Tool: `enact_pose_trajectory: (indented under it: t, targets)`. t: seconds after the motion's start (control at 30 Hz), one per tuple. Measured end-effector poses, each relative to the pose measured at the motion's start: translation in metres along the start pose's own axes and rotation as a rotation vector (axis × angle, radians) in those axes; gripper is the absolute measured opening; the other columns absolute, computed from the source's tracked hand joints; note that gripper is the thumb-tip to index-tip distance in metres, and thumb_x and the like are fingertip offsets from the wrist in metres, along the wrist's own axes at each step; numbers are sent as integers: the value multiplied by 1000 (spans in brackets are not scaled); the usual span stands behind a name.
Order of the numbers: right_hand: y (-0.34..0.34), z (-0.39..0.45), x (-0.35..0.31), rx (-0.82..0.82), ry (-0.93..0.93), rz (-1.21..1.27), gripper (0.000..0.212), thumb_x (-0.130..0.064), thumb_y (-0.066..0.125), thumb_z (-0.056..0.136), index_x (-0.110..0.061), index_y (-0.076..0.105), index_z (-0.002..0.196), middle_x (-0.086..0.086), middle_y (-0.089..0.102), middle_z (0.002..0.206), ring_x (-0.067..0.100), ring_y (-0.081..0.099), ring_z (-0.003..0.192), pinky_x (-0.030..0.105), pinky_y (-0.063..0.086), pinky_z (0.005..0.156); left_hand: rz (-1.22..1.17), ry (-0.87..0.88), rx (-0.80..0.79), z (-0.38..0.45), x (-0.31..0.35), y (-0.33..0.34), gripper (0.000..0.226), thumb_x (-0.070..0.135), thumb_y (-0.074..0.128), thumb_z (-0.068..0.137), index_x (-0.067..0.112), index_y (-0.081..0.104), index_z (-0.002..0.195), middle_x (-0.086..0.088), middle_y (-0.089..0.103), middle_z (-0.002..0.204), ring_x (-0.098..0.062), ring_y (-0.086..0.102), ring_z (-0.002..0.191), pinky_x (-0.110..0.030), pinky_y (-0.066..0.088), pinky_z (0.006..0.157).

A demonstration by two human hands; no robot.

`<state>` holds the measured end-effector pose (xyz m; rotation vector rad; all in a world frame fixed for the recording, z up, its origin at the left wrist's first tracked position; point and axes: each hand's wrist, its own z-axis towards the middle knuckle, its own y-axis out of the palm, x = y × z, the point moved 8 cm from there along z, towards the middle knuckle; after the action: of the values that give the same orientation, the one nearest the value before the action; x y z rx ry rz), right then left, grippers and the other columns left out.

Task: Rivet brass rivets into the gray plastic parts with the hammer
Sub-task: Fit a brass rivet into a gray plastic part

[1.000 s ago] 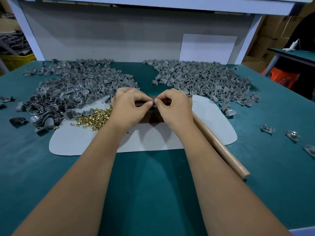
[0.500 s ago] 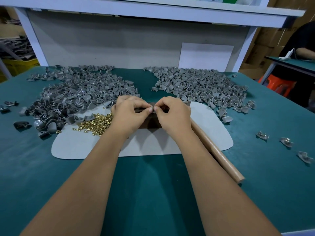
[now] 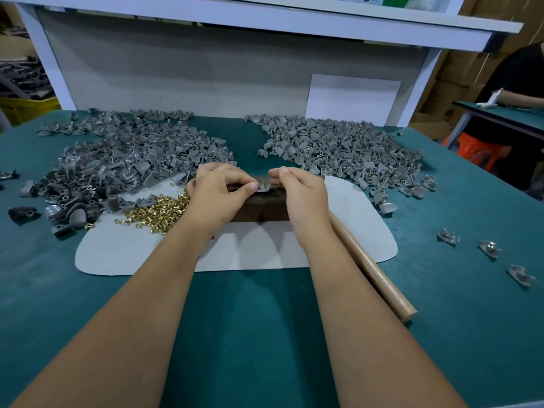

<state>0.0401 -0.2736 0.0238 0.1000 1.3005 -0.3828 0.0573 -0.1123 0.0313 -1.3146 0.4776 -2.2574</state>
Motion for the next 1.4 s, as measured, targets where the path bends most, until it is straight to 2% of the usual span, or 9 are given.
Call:
enact_pose_trajectory:
  t: [0.2, 0.33, 0.43, 0.6, 0.7, 0.8, 1.07, 1.4]
  targets:
    - [2, 3, 3, -11, 17, 46, 24, -18, 53, 93, -24, 72, 80, -10, 70, 78, 1, 64, 81, 16, 45, 75, -12, -20, -11, 1, -3, 1, 13, 26, 70, 90, 38, 67, 85, 21, 62, 94, -20, 38, 128, -52, 22, 113]
    - [1, 4, 1, -18, -3, 6, 20, -17, 58, 90, -25, 72, 77, -10, 71, 81, 3, 65, 85, 18, 47, 77, -17, -15, -14, 1, -2, 1, 11, 26, 70, 90, 37, 69, 87, 22, 61, 93, -20, 38, 129, -51, 22, 113]
    - [4, 3, -3, -42, -60, -102, 14, -19, 64, 86, -25, 71, 76, -14, 68, 76, -2, 60, 78, 16, 45, 72, -3, -7, -12, 0, -1, 1, 12, 28, 70, 89, 39, 68, 86, 25, 60, 91, -21, 38, 129, -52, 22, 113]
    - [10, 3, -11, -77, -180, -328, 6, -17, 68, 83, -16, 73, 80, -2, 68, 86, 17, 60, 88, 36, 48, 83, 11, 35, 12, 0, 1, -1, 13, 28, 73, 87, 39, 68, 81, 27, 60, 88, -20, 40, 128, -52, 23, 111]
    - [12, 5, -15, -76, -207, -392, 12, -13, 68, 82, -19, 69, 72, -3, 64, 84, 16, 59, 82, 36, 49, 79, -8, 70, -13, 2, 2, 1, 11, 23, 74, 86, 34, 72, 84, 26, 62, 88, -21, 43, 128, -52, 26, 111]
    - [13, 7, -15, -76, -181, -439, 24, -13, 68, 82, -27, 62, 64, -8, 61, 78, 14, 58, 75, 34, 51, 74, -19, 88, -30, 4, 1, 3, 6, 20, 73, 87, 22, 77, 90, 17, 67, 93, -21, 46, 129, -52, 27, 113]
    - [13, 7, -14, -42, -107, -499, 20, -17, 66, 82, -24, 62, 64, -6, 63, 65, 16, 59, 66, 31, 52, 64, -33, 108, -38, 6, 0, 5, 7, 18, 73, 88, 18, 78, 92, 11, 70, 97, -23, 50, 127, -51, 26, 114]
    - [13, 6, -17, -37, -76, -564, 23, -21, 66, 84, -27, 58, 62, -2, 67, 76, 19, 62, 76, 33, 54, 70, -28, 89, 0, 2, 2, 2, 6, 19, 73, 87, 22, 77, 90, 14, 68, 95, -21, 47, 127, -52, 28, 112]
